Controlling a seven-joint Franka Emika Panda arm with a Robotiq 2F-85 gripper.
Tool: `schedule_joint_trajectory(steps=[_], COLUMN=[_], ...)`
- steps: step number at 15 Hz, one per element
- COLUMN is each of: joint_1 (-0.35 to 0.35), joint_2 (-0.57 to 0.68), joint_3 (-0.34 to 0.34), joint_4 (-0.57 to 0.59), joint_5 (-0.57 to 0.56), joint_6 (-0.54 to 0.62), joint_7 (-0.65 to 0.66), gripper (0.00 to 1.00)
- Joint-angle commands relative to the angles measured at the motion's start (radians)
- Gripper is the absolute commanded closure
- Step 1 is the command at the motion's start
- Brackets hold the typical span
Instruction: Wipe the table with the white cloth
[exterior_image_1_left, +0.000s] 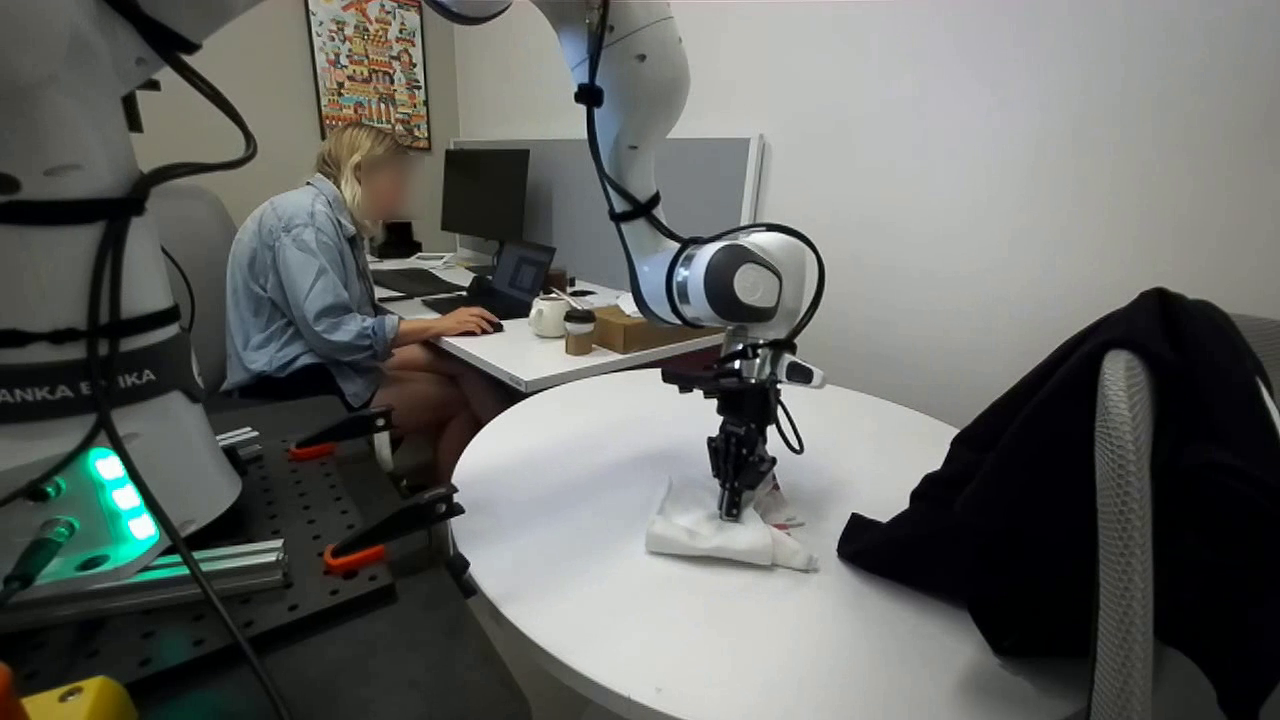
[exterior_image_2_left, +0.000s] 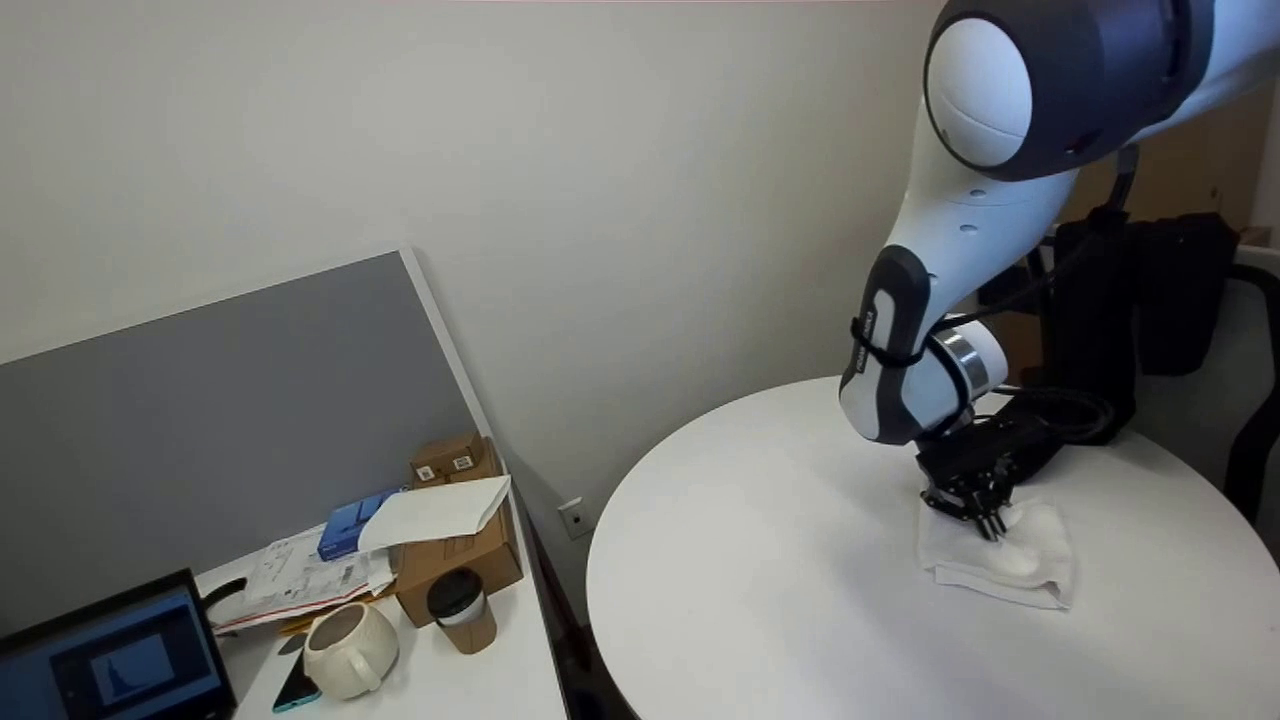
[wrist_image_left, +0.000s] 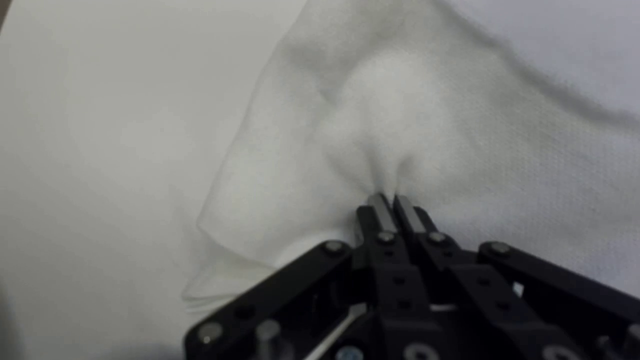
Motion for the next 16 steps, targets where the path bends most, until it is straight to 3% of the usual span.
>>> schedule_joint_trajectory(steps=[1, 4, 10, 12, 16], joint_1=[-0.067, -0.087, -0.101, -0.069, 0.060], joint_2=[-0.012, -0.085, -0.234, -0.275, -0.315], joint_3=[-0.014, 0.010, 0.150, 0.183, 0.232], joint_4=[-0.103, -0.281, -0.584, -0.679, -0.832], joint_5=[0.004, 0.005, 0.018, 0.002, -0.006], joint_6=[0.120, 0.262, 0.489, 0.556, 0.677], joint_7=[-0.024, -0.065, -0.238, -0.264, -0.244], gripper=[0.99, 0.99, 0.99, 0.99, 0.99])
